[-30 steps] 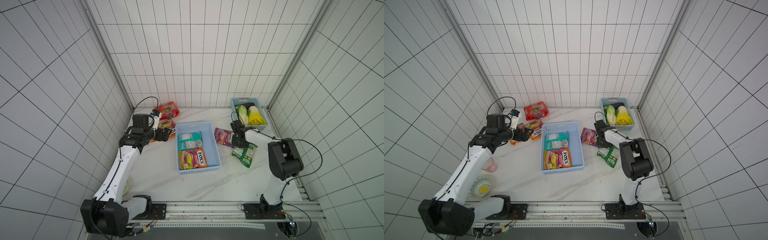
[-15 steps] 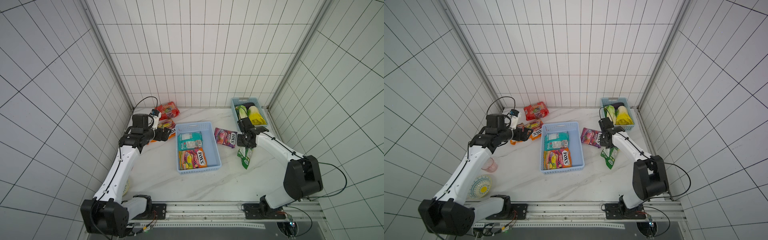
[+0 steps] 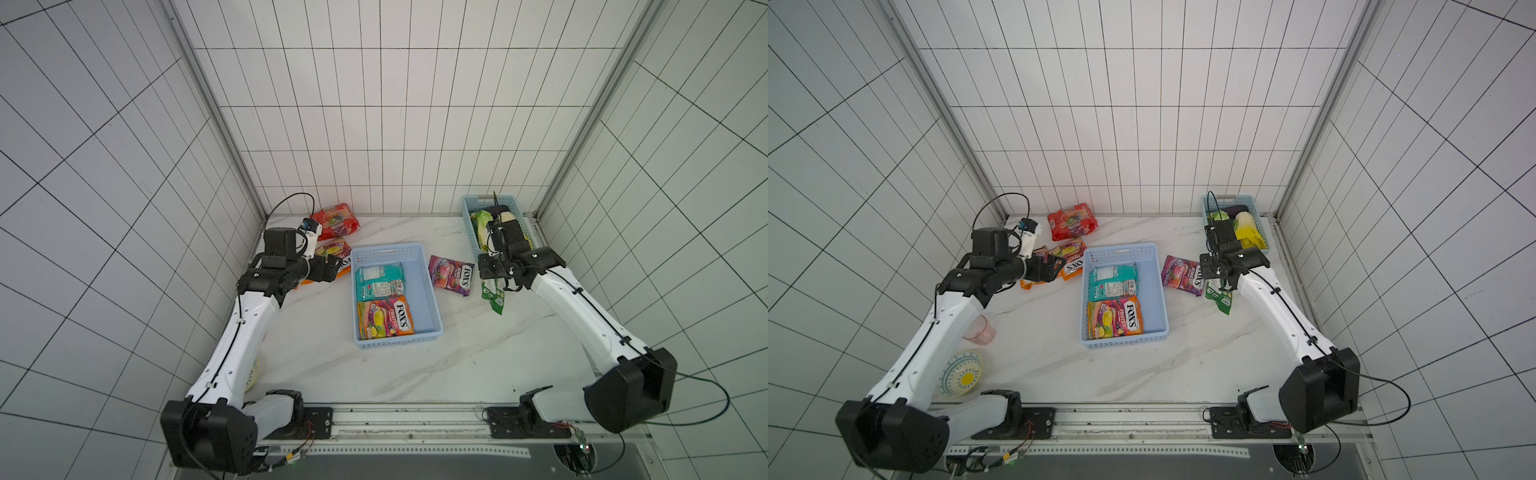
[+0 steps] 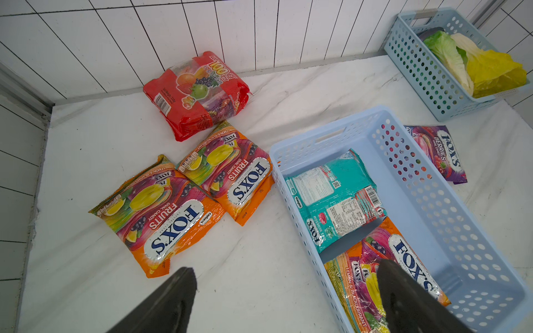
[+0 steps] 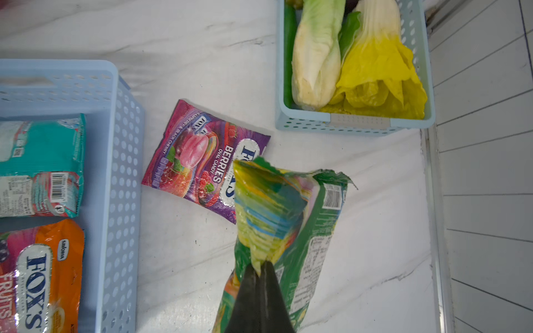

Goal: Put the candies in the basket
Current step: Pick up the candy at the center of the board.

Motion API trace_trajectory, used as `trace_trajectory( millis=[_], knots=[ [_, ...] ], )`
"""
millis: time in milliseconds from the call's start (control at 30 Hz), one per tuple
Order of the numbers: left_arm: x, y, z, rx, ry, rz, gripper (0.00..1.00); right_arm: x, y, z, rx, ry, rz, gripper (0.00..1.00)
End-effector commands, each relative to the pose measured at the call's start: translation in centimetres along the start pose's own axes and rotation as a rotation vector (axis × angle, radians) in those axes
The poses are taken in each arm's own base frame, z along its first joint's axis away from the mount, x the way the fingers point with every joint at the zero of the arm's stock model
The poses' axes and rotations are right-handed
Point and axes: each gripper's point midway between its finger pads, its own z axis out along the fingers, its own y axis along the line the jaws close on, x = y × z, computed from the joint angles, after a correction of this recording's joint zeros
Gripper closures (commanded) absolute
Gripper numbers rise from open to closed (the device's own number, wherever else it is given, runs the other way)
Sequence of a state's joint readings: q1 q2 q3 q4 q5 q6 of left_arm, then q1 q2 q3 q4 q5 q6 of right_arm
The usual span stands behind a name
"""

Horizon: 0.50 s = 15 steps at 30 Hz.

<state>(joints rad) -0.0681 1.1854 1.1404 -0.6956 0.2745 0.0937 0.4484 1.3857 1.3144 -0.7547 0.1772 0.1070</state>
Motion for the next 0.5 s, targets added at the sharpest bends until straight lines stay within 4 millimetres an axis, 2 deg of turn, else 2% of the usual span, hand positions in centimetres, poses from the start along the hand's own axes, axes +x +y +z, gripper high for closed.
trace_trajectory(
  millis=[0,233,467],
  knots=[
    [-1.0,0.0,-0.8,-0.004,-0.042,0.003,0.04,-4.3,2.7,-2.4,-0.081,-0.139,-0.140,1.00],
    [-1.1,-0.2,-1.0,0.006,-0.047,0.006,0.04,-6.9,8.5,-2.6,-0.186,-0.256,-0.456,1.00],
    [-1.0,-0.6,-0.7,0.006,-0.038,0.021,0.04,-7.3,14.5,-1.1,-0.278,-0.358,-0.832,1.00]
  ],
)
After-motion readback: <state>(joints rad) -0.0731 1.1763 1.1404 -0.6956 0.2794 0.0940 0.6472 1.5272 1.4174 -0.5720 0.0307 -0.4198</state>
